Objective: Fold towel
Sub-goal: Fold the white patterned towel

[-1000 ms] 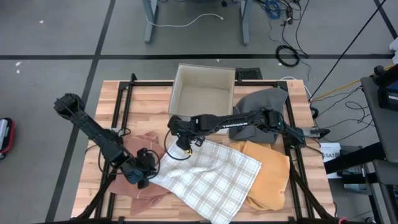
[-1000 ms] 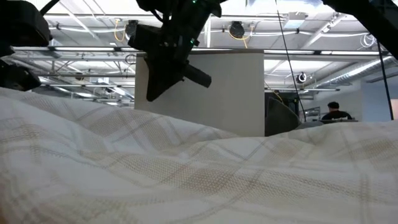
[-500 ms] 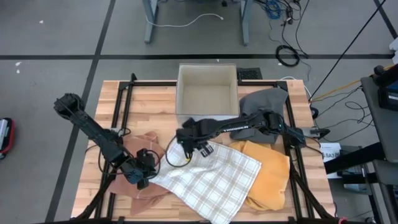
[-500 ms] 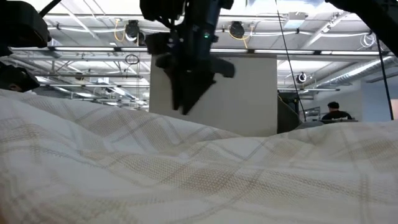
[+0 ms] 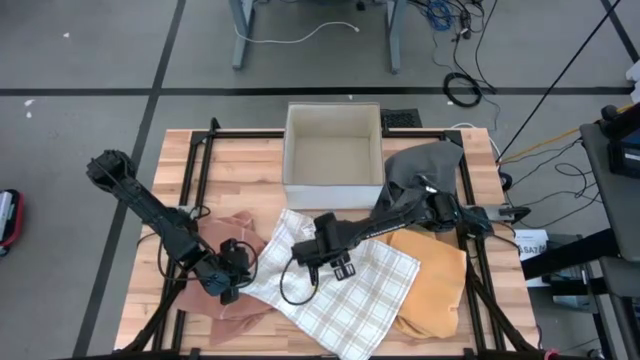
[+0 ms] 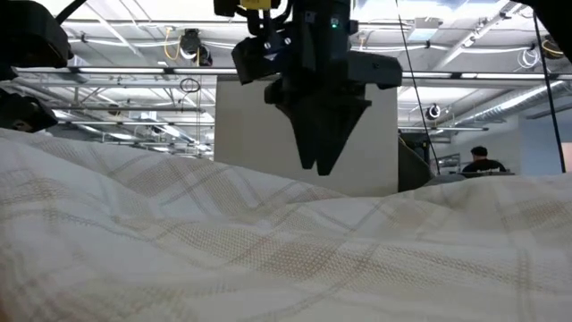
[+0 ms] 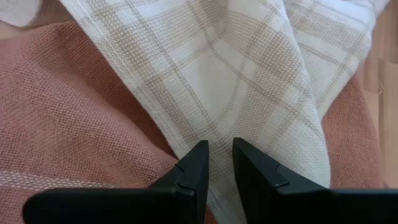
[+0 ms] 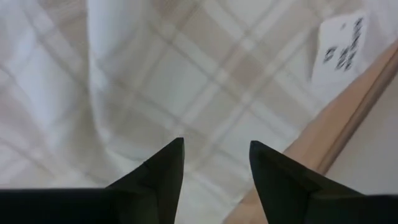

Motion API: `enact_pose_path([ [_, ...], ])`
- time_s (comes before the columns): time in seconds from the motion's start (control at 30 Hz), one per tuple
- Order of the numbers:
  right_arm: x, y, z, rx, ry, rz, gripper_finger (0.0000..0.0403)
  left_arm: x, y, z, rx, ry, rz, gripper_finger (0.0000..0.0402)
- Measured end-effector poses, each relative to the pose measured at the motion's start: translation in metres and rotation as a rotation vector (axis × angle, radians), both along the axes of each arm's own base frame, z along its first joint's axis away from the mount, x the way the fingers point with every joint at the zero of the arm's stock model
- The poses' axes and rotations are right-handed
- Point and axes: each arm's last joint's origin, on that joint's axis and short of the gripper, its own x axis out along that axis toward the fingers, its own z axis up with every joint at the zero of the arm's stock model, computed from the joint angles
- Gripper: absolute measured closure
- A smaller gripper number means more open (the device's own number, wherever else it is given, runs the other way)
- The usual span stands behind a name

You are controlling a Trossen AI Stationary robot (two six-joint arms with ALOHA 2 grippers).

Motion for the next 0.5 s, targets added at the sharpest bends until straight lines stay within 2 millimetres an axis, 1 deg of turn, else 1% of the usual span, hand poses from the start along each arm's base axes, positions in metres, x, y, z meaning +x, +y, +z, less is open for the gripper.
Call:
enact_pose_path([
  [0.27, -0.009, 0.028, 0.000, 0.006, -0.015, -0.152, 0.0234, 0.000, 0.000, 0.000, 0.021, -0.015, -0.002, 0.0323],
  [0.37, -0.011, 0.045, -0.006, 0.064, -0.038, -0.141, 0.0234, 0.001, 0.001, 0.000, 0.037, -0.024, -0.015, 0.0323],
  [0.5, -0.020, 0.066, -0.016, 0.069, -0.032, -0.111, 0.0234, 0.002, 0.000, 0.001, 0.057, -0.043, -0.054, 0.0323],
])
